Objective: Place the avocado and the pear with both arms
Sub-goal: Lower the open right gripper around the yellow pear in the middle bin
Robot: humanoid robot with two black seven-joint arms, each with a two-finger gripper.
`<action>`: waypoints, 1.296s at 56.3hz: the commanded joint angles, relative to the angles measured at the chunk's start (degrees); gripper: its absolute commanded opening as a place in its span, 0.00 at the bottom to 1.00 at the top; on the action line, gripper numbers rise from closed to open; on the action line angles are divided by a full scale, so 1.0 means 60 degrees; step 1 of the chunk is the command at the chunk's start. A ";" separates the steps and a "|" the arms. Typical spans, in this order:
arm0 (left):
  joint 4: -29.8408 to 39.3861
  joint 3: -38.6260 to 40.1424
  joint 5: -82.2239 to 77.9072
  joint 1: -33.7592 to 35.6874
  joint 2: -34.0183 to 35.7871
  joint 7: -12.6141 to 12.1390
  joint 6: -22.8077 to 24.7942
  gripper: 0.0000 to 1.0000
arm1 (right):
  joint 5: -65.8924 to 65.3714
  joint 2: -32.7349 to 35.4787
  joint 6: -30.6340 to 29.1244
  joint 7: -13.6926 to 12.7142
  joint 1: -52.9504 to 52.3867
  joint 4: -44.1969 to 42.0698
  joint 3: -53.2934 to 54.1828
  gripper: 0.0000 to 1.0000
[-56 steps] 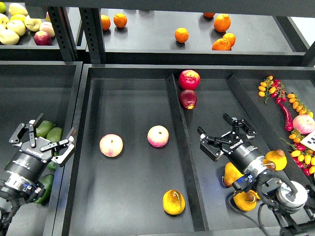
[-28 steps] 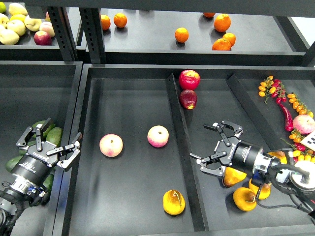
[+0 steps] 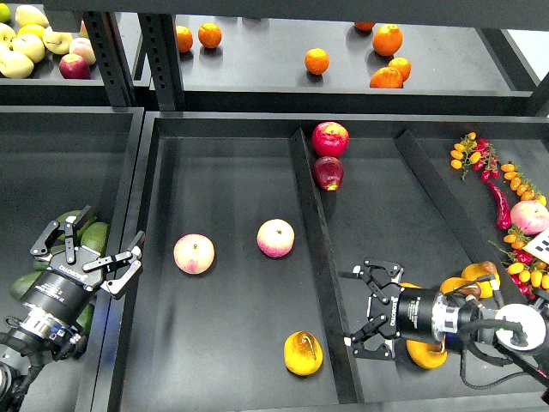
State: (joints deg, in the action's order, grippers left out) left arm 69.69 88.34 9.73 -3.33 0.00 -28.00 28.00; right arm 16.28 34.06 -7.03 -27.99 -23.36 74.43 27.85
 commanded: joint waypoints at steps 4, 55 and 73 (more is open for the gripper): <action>0.0016 -0.0060 0.0004 -0.0002 0.0000 0.0000 0.0000 0.99 | -0.0370 -0.0197 0.0015 -0.0001 0.0084 -0.0144 -0.0335 1.00; 0.0119 -0.0294 0.0018 0.0012 0.0000 0.0000 0.0000 0.99 | -0.0604 -0.1428 0.0015 -0.0001 -0.0004 -0.2004 -0.0877 0.98; 0.0104 -0.0412 0.0018 0.0012 0.0000 0.0000 0.0000 0.99 | -0.0590 -0.1911 0.0015 -0.0001 -0.0253 -0.2591 -0.0863 0.97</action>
State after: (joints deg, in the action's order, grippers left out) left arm 70.32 86.05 9.84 -3.25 0.00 -28.00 28.00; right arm 12.65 23.50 -6.95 -28.00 -24.03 59.81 22.88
